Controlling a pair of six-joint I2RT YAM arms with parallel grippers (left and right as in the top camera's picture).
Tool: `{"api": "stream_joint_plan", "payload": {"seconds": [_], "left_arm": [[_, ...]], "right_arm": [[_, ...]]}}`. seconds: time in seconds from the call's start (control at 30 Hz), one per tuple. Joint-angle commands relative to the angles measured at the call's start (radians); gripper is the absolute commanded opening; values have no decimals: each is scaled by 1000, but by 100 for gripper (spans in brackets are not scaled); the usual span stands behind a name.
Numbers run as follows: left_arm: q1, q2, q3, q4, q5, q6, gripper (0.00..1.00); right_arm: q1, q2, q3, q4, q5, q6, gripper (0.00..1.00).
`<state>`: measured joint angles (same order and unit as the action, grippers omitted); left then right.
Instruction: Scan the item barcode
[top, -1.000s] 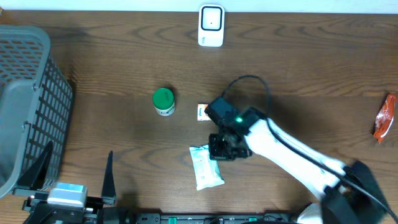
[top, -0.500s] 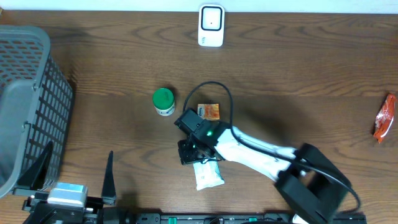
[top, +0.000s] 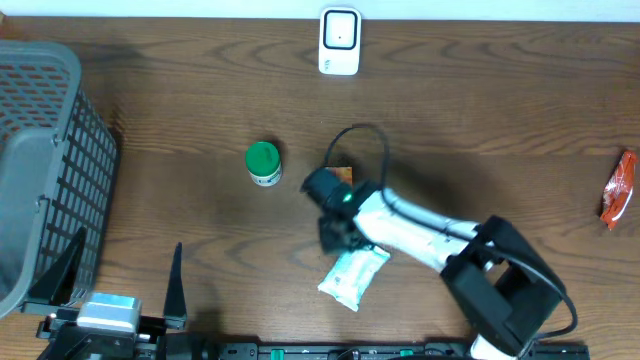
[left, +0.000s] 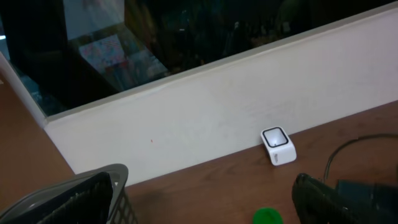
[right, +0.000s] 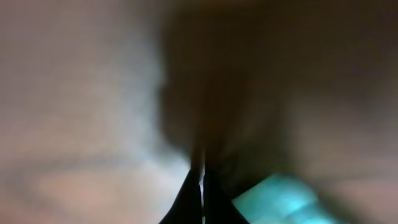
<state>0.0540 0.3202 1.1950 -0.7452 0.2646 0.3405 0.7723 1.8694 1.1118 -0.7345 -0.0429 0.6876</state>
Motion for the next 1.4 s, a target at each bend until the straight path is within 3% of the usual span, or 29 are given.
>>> {"api": "stream_joint_plan", "payload": {"seconds": [0.0, 0.23, 0.43, 0.53, 0.8, 1.37], "left_arm": [[-6, -11, 0, 0, 13, 5, 93], [-6, -11, 0, -6, 13, 5, 92], [-6, -11, 0, -14, 12, 5, 93], [-6, -11, 0, -14, 13, 5, 93], [-6, -11, 0, -14, 13, 5, 93], [-6, -11, 0, -14, 13, 5, 92]], "right_arm": [[-109, 8, 4, 4, 148, -17, 1], [-188, -115, 77, -148, -23, -157, 1], [-95, -295, 68, -327, -69, -91, 1], [-2, -313, 48, -332, -99, -63, 1], [257, -256, -11, -181, -64, 64, 1], [326, -17, -32, -200, -93, 82, 1]]}}
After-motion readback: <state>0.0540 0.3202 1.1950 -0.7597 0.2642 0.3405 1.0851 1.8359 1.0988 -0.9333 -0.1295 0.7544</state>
